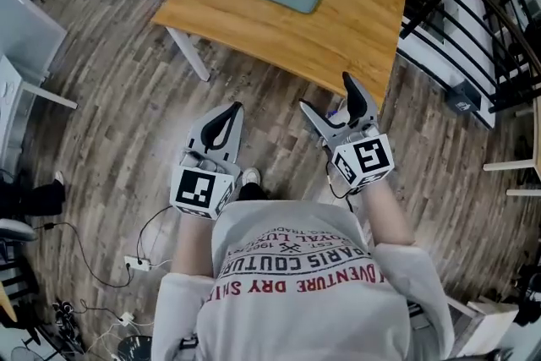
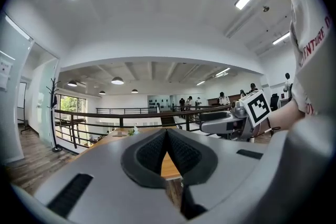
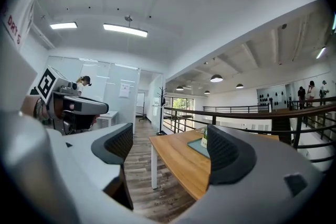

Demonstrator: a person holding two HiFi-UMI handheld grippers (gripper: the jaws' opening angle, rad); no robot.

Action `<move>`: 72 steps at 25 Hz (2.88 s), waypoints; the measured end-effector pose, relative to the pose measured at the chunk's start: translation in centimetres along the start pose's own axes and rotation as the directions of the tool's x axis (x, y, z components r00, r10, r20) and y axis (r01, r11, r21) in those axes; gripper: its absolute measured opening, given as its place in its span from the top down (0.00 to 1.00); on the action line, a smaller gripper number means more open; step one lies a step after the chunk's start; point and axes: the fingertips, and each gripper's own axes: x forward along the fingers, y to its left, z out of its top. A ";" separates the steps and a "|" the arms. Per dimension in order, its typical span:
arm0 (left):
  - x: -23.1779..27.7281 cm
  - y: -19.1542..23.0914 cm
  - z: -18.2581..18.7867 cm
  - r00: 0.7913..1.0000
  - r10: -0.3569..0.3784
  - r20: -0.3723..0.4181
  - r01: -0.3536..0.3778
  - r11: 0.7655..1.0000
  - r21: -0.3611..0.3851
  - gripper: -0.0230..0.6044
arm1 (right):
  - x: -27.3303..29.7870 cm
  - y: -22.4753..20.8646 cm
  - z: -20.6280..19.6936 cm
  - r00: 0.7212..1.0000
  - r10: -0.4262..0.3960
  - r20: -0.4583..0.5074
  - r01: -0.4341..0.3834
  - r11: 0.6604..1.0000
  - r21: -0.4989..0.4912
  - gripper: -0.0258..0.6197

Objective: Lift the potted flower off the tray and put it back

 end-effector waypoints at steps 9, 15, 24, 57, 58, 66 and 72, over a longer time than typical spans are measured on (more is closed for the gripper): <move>3.2 10.9 -0.4 0.997 -0.067 -0.029 0.067 0.998 -0.006 0.94 | 9.5 0.6 -0.1 0.994 -0.096 -0.059 0.098 0.995 0.028 0.30; 7.0 14.7 -2.3 0.995 -0.092 -0.047 0.091 0.995 -0.028 0.94 | 14.3 -2.0 -1.7 0.989 -0.103 -0.105 0.106 0.994 0.022 0.29; 17.4 22.0 -2.6 0.993 -0.110 -0.049 0.109 0.994 -0.018 0.94 | 24.3 -10.1 -2.7 0.986 -0.058 -0.157 0.062 0.998 0.023 0.29; 47.6 30.9 -9.5 0.927 -0.316 -0.202 0.299 0.948 -0.109 0.94 | 47.0 -29.2 -19.6 0.741 0.131 -0.659 -0.225 0.973 -0.059 0.27; 47.9 31.1 -9.9 0.924 -0.319 -0.212 0.302 0.947 -0.110 0.94 | 47.3 -29.3 -20.1 0.733 0.142 -0.665 -0.239 0.969 -0.057 0.27; 49.9 31.6 -12.4 0.924 -0.338 -0.178 0.313 0.937 -0.155 0.94 | 49.4 -28.5 -23.2 0.710 0.266 -0.651 -0.348 0.937 0.004 0.25; 50.5 32.3 -13.7 0.916 -0.350 -0.198 0.322 0.933 -0.158 0.94 | 50.4 -28.0 -24.3 0.693 0.370 -0.619 -0.414 0.907 0.078 0.24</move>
